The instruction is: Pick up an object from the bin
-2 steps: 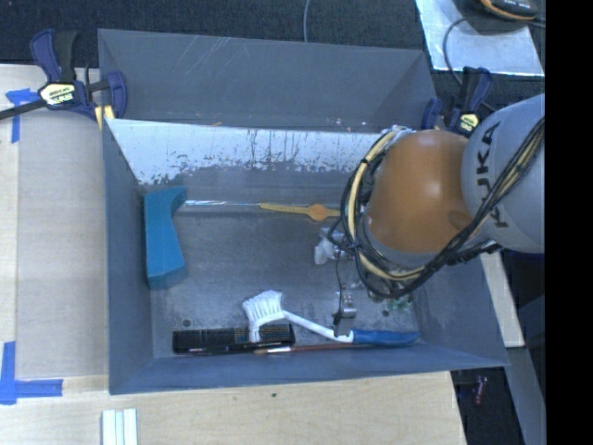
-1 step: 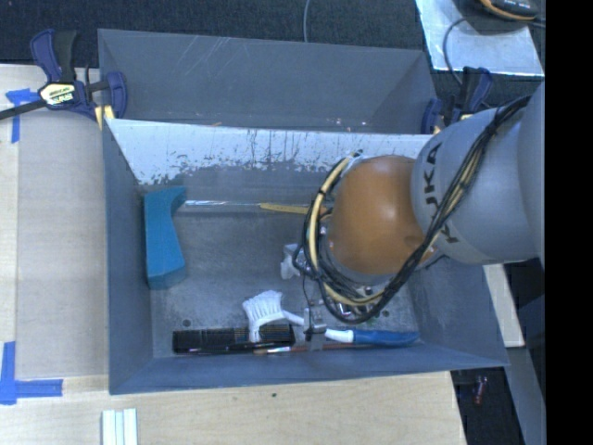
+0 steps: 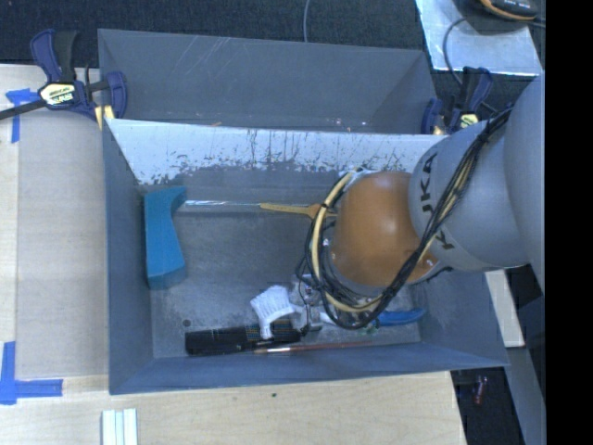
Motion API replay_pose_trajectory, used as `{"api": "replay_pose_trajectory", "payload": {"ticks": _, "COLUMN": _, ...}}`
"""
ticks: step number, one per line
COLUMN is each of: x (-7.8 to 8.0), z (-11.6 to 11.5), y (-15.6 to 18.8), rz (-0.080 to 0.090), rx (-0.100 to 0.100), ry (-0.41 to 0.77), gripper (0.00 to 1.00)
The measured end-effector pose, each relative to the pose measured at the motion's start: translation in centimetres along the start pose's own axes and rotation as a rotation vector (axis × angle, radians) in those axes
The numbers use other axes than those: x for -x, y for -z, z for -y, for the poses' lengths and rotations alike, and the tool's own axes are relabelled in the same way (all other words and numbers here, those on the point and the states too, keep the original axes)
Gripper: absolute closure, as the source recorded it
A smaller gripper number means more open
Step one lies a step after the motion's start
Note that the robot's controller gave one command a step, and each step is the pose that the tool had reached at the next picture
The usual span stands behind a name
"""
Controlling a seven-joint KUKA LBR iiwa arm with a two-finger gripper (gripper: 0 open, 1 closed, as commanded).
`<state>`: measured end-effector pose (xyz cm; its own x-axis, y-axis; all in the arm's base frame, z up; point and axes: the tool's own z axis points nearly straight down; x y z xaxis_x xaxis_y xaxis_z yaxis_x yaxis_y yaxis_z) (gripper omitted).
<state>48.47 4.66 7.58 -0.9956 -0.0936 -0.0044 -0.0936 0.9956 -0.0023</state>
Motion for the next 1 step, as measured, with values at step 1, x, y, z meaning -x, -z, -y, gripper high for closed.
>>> {"api": "replay_pose_trajectory", "payload": {"ticks": 1, "x": 0.00, "z": -0.01, "y": 0.00, "rz": 0.000, "rx": 0.000, "ry": 0.000, "gripper": 1.00}}
